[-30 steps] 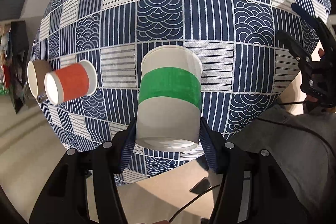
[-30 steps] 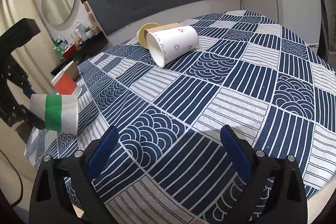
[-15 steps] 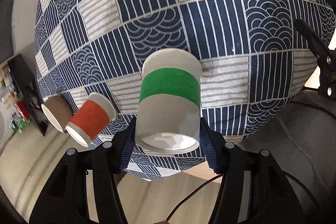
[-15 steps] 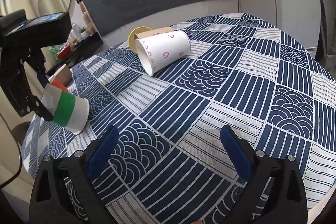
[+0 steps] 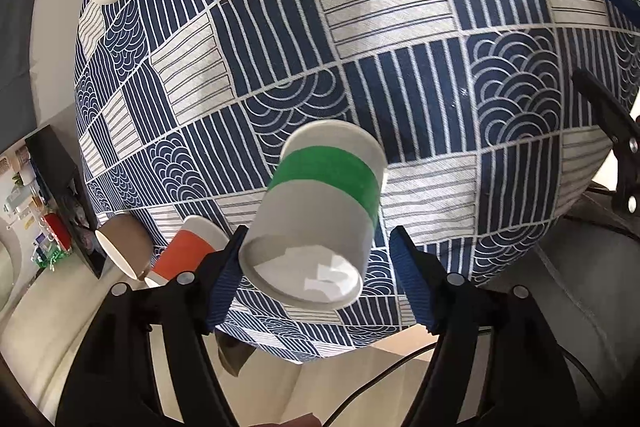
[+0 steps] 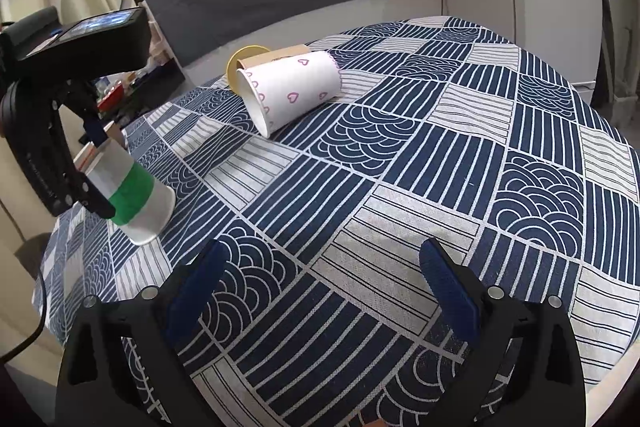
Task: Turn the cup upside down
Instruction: 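Hold the green-banded cup in the left gripper and rotate it rim-down, then lower the cup rim-down onto the cloth and open the left gripper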
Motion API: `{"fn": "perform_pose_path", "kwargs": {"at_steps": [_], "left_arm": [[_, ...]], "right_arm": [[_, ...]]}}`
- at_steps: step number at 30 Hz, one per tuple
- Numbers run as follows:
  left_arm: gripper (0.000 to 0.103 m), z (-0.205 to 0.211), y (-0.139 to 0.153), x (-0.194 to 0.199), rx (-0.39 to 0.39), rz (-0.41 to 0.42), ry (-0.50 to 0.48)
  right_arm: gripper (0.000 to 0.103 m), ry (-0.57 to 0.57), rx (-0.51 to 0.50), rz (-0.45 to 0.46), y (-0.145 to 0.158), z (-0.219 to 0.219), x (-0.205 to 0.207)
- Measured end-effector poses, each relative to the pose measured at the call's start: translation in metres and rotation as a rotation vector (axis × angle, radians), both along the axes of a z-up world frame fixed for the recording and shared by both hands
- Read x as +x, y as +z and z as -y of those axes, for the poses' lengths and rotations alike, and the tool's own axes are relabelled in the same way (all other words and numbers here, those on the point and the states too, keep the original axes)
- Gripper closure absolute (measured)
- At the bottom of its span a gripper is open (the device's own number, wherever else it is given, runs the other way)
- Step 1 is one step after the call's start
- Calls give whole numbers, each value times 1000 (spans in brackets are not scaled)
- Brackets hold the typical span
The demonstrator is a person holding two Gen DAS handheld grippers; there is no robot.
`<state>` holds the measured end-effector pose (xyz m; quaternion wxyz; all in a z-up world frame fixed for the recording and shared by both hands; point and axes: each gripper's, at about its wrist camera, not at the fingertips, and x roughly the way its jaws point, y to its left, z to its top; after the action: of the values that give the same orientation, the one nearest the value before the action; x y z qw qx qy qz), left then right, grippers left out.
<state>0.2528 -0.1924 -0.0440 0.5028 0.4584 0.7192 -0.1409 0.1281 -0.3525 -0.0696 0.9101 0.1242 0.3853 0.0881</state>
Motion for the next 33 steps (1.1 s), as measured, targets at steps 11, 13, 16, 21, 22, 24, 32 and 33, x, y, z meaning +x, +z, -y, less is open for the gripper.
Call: {"fn": "perform_pose_path", "kwargs": {"at_steps": [11, 13, 16, 21, 22, 24, 32, 33], "left_arm": [[18, -20, 53, -39, -97, 152, -30], [14, -28, 68, -47, -122, 201, -25], [14, -47, 87, -63, -151, 269, -16], [10, -85, 111, -91, -185, 407, 21], [9, -93, 116, -99, -203, 431, 34], [8, -107, 123, -111, -224, 470, 45], [6, -161, 127, -150, -324, 628, 99], [6, -165, 126, -153, -336, 667, 114]], "right_arm": [[10, 2, -31, 40, 23, -16, -23], [9, -5, -41, 46, 28, -19, -28], [9, -16, -66, 65, 36, -25, -37], [8, -2, -109, 114, 55, -47, -51], [8, 6, -118, 124, 58, -52, -53], [8, 24, -141, 145, 65, -66, -58], [8, 110, -231, 184, 78, -120, -72], [8, 120, -240, 186, 79, -126, -73]]}}
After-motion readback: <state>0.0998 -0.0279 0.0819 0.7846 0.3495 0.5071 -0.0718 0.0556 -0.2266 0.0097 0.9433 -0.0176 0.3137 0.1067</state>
